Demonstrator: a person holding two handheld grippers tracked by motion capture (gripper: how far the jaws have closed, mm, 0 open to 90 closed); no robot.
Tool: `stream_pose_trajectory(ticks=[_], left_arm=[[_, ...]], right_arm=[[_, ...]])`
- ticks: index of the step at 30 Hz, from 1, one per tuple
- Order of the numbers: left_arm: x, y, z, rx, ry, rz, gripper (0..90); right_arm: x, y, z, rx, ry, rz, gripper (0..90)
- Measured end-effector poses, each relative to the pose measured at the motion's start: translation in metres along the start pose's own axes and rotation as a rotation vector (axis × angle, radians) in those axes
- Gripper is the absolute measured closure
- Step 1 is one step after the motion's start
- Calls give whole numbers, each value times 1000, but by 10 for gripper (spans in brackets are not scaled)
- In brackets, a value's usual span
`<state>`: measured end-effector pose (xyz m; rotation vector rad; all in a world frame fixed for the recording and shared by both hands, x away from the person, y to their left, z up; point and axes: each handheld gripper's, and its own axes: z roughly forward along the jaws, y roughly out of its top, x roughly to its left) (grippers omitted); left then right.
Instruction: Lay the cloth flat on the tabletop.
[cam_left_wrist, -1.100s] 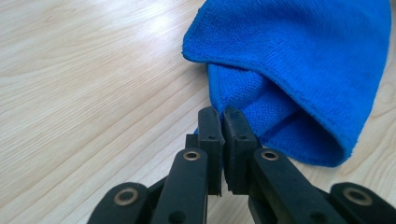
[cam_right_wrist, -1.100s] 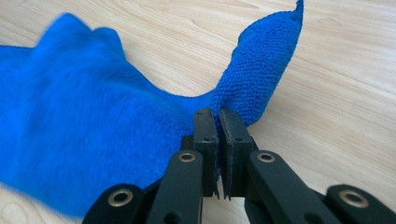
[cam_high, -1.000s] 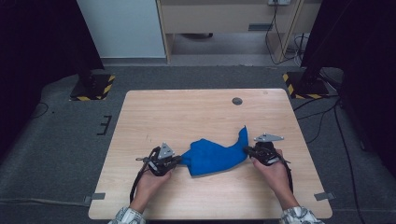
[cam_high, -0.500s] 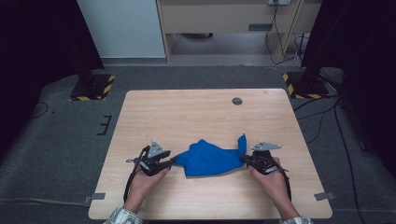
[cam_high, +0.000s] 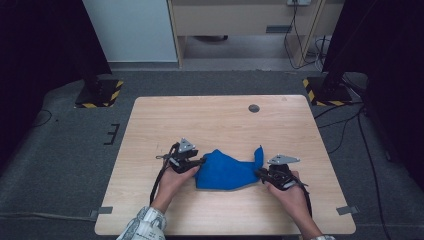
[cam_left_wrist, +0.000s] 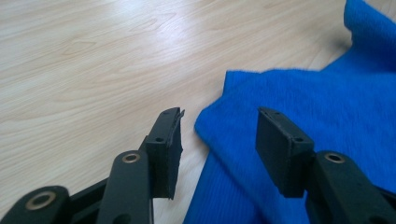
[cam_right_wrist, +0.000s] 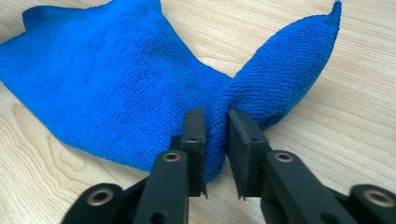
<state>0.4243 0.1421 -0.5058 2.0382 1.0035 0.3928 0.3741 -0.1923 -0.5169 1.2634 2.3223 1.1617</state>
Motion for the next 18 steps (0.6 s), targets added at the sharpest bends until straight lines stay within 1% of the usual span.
stream_pose_trajectory(ticks=[2,7,10,13,16,18], left_arm=[[-1,3,7,17,9,9,476],[-3,7,23,55,27,5,432],[-3,5,32,92,30,11,417],[-1,1,37,114,18,-1,419],[-1,1,37,106,14,-7,430],[-3,0,37,96,1,-2,492]], right_arm=[[-2,0,0,-4,-1,5,695],[-3,0,1,-6,-1,11,620],[-2,-1,1,-4,-4,16,588],[-3,-1,0,-6,-9,19,560],[-5,0,-2,-3,-12,29,522],[-6,1,-3,-2,-20,32,492]])
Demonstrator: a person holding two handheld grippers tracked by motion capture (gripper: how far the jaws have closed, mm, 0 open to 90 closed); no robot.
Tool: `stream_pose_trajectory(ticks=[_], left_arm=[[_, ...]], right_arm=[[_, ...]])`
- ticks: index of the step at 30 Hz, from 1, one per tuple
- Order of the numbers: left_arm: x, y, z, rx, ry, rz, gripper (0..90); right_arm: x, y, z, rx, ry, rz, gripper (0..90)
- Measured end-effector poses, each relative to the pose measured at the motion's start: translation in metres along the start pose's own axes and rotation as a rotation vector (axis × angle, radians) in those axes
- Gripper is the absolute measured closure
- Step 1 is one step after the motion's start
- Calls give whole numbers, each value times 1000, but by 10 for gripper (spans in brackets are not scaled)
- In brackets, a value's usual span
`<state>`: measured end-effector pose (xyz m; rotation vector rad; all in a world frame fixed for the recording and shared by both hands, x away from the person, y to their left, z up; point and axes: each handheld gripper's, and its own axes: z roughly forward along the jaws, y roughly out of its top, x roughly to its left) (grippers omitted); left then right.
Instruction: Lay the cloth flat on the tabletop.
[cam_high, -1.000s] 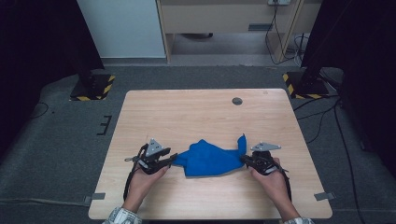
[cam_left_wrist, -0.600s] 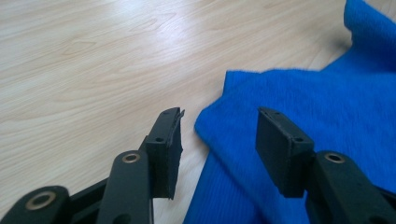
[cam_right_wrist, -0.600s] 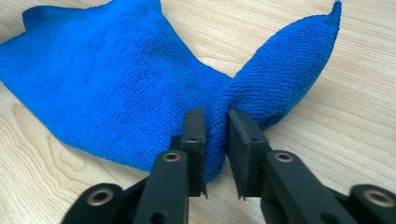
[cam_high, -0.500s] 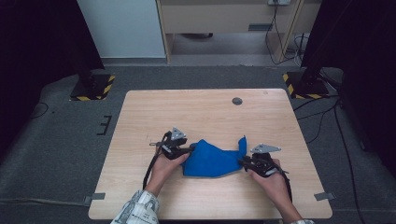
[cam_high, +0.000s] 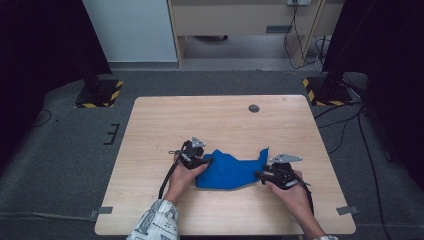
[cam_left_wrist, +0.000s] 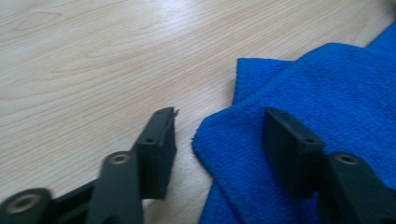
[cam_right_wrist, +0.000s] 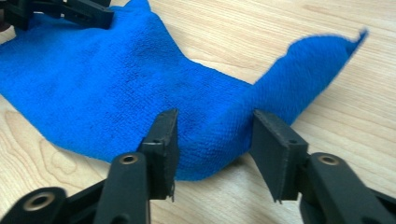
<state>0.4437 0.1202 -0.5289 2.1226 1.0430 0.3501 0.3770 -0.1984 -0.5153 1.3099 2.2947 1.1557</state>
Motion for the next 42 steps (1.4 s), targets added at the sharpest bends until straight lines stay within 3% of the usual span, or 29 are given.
stream_pose_trajectory(ticks=[6,9,14,18,23,30,36,42], left_arm=[[-11,-4,-1,-15,-22,6,746],[-14,-3,-2,-19,-10,15,809],[-16,-2,-12,-66,6,5,819],[-16,1,-25,-110,12,1,827],[-16,3,-31,-114,12,16,837],[-14,2,-31,-100,17,19,839],[-11,-1,-29,-78,23,21,839],[-7,-4,-24,-54,27,19,838]], right_arm=[[-5,4,-6,-18,-38,8,405],[-9,6,-8,-21,-52,15,398],[-18,9,-11,-36,-74,25,433],[-28,14,-12,-47,-104,27,526],[-39,25,-7,-55,-120,44,640],[-46,33,13,-21,-143,60,594],[-52,31,27,4,-151,94,569],[-56,28,37,34,-165,97,517]])
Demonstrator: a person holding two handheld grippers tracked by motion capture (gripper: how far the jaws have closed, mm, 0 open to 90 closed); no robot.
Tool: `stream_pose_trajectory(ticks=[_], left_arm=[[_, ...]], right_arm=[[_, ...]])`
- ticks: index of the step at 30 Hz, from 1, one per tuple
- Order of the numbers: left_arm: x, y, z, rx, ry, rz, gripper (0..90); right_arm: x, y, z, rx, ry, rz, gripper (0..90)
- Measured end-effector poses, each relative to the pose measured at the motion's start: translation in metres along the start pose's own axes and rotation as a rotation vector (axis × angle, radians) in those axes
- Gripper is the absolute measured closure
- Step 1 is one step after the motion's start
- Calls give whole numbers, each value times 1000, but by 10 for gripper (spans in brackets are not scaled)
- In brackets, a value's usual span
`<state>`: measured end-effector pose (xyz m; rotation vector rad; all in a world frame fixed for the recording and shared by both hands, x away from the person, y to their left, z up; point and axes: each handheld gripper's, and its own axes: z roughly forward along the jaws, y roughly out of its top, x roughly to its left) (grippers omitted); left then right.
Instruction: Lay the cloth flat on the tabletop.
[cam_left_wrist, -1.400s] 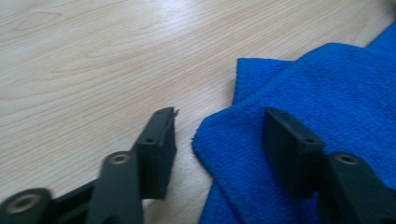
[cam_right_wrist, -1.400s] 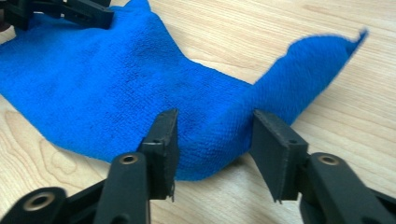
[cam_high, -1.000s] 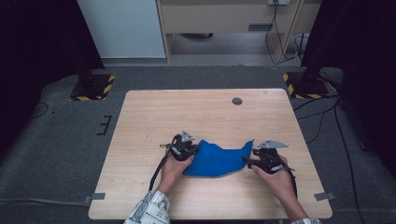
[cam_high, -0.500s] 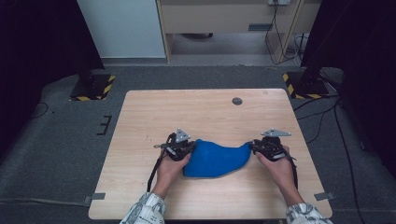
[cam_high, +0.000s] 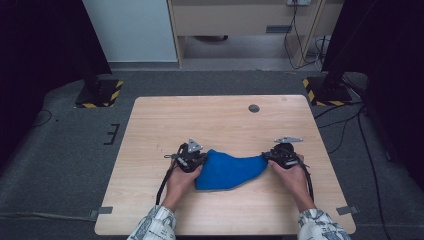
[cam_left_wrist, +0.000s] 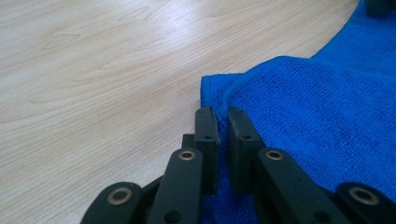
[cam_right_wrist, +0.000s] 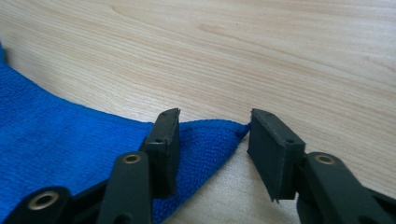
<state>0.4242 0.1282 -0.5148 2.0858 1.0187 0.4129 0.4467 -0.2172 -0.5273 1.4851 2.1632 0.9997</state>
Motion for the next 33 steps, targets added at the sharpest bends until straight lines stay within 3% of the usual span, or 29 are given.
stream_pose_trajectory(ticks=[4,10,11,16,20,27,33], left_arm=[[-1,-1,0,-8,-3,2,828],[-2,-7,0,-22,-1,5,795],[-2,-8,0,-21,0,7,792],[-2,-11,1,-27,1,12,769],[-5,-11,0,-29,-1,27,816],[-6,-3,-14,-81,13,11,839],[-8,10,-33,-116,18,23,848]], right_arm=[[1,0,3,-4,6,-7,524],[7,-3,2,-11,37,-54,838],[7,-3,1,-14,43,-58,857],[9,-3,-5,-39,53,-74,869],[11,-2,-14,-49,55,-86,869],[13,2,-37,-100,70,-90,870],[15,11,-58,-151,77,-79,871]])
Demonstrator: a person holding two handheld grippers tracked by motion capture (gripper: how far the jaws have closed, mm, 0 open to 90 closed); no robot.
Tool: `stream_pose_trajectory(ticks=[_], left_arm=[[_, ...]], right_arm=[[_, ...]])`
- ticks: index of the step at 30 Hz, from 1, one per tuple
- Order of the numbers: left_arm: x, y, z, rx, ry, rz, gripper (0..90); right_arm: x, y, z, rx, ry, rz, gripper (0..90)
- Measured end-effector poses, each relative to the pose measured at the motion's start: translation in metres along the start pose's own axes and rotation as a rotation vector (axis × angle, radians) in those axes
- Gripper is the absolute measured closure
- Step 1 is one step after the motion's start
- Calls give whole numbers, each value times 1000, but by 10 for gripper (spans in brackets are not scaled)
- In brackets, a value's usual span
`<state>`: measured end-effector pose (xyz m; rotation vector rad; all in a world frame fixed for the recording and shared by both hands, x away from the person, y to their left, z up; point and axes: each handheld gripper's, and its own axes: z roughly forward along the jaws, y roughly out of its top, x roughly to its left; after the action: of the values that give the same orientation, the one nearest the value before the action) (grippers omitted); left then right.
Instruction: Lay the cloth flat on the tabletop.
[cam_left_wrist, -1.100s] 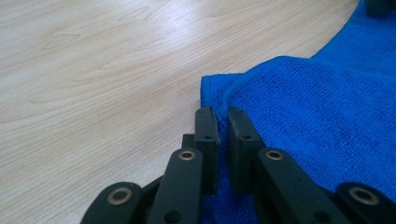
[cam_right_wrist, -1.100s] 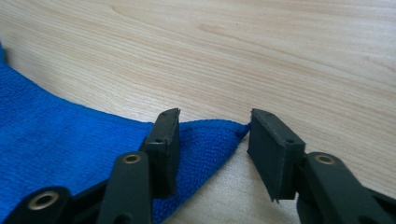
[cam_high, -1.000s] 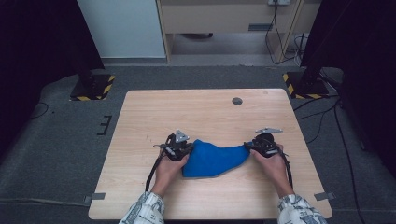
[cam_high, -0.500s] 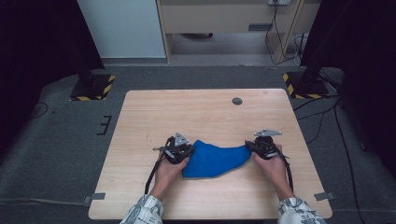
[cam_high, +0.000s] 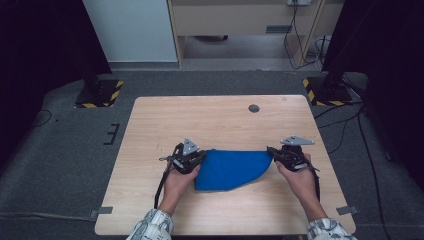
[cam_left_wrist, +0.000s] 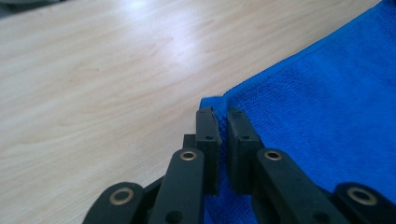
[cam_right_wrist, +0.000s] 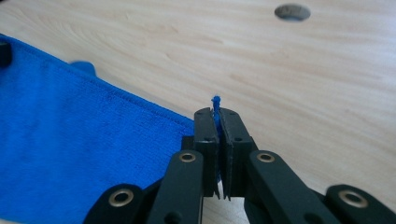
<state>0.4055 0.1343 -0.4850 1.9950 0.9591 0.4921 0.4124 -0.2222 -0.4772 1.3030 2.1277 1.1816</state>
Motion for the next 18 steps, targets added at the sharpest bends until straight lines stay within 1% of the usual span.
stream_pose_trajectory(ticks=[3,7,9,11,13,16,18], left_arm=[[0,10,-9,-21,5,8,853],[4,22,-16,-37,4,8,858],[6,27,-18,-47,0,0,859],[11,34,-21,-65,-6,-15,860],[17,42,-23,-76,-7,-17,860],[25,52,-27,-96,-9,-43,860],[30,60,-30,-103,-4,-46,860]], right_arm=[[2,8,-11,-27,8,-2,871],[4,17,-18,-49,15,-9,872],[4,23,-19,-62,23,-13,872],[4,29,-19,-75,32,-16,873],[4,36,-18,-87,36,-8,873],[4,46,-16,-105,33,-2,873],[2,53,-14,-118,33,6,874]])
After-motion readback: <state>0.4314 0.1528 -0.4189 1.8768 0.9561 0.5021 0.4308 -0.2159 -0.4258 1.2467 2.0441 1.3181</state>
